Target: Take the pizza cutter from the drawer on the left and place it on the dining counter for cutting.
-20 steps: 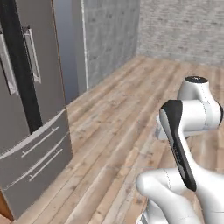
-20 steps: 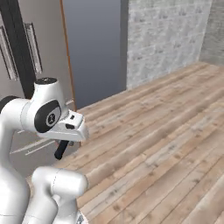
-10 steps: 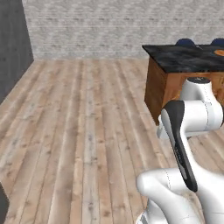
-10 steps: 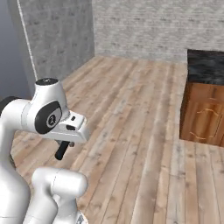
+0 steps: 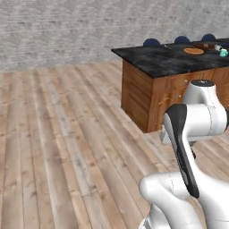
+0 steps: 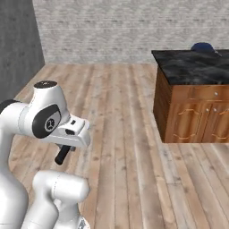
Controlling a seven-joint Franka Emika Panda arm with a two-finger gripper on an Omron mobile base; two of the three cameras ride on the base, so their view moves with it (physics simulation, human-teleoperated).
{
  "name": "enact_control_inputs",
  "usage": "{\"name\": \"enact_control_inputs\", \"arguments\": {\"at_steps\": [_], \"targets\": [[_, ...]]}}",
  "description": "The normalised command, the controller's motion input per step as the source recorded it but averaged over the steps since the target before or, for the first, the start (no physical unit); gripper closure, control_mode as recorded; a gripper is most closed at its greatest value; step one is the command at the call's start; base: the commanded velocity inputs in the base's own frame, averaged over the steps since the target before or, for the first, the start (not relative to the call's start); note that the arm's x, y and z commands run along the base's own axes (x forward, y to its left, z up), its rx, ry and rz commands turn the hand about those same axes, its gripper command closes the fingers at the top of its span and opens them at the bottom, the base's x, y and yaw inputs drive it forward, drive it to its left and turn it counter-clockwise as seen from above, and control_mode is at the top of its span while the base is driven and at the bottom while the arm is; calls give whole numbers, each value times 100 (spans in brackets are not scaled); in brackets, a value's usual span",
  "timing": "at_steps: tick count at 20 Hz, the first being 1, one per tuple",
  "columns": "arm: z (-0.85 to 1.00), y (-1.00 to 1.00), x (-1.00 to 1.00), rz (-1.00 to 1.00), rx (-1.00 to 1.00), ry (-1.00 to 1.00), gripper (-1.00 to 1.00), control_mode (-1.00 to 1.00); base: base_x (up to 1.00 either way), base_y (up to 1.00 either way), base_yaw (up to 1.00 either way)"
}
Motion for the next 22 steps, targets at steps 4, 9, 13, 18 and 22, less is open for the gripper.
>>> {"name": "enact_control_inputs", "arguments": {"at_steps": [4, 9, 13, 18, 22], "targets": [[0, 0, 0, 0, 0, 0, 100, 100, 100, 18, -6], [0, 0, 0, 0, 0, 0, 100, 100, 100, -7, 29], [0, 0, 0, 0, 0, 0, 100, 100, 100, -46, 41], [0, 0, 0, 0, 0, 0, 100, 100, 100, -92, 33], [0, 0, 0, 0, 0, 0, 100, 100, 89, -100, 24]]}}
